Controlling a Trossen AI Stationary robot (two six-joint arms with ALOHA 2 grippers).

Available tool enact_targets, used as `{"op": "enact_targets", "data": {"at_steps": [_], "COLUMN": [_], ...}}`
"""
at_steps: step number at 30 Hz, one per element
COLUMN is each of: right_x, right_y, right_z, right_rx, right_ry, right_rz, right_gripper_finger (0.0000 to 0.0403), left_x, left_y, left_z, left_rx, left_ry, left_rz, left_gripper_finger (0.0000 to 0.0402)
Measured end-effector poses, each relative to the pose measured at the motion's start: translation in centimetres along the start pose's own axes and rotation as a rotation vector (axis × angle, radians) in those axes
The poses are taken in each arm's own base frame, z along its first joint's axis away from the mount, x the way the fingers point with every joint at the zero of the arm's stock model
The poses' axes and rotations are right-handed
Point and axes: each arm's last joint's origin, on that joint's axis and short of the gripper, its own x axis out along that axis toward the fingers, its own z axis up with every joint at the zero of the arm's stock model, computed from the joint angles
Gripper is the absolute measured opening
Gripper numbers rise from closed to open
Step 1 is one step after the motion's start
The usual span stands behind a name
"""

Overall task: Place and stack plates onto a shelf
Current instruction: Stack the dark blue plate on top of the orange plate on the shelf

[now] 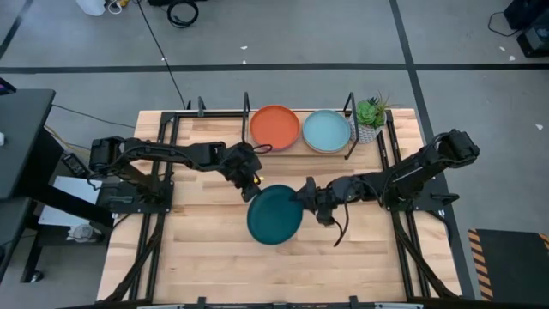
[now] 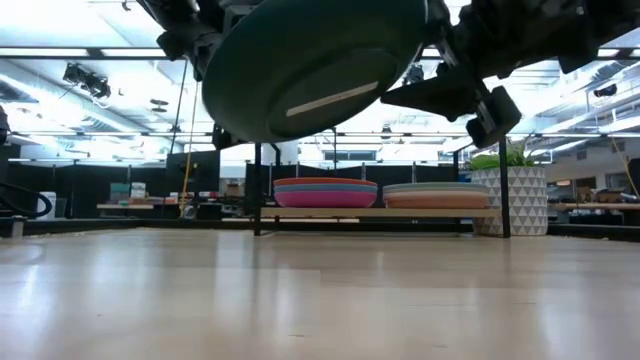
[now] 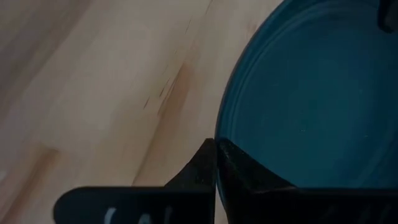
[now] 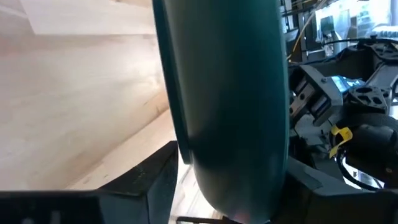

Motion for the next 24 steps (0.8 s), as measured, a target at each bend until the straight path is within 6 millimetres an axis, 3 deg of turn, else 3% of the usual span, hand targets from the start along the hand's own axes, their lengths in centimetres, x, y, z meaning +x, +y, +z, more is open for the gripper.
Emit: {"op": "enact_targets", "data": {"at_steps": [16,24], "right_x": [0.0,0.0], "right_y": [0.2,0.3], "right_z": [0.0,0.3], "right_rx": [-0.014,-0.015], "right_ry": [-0.035,-0.038], "right_rz": [0.027,0.026], "right_gripper_finger": [0.0111,0.0096], "left_x": [0.0,-0.2], "left_y": [-0.3,0.0], "left_z": [0.7,1.2], "left_rx": [0.041,0.1], "left_ry": [-0.089,-0.134], "left_rz": [0.006,0.028], "left_gripper_finger": [0.0017,0.0106]}}
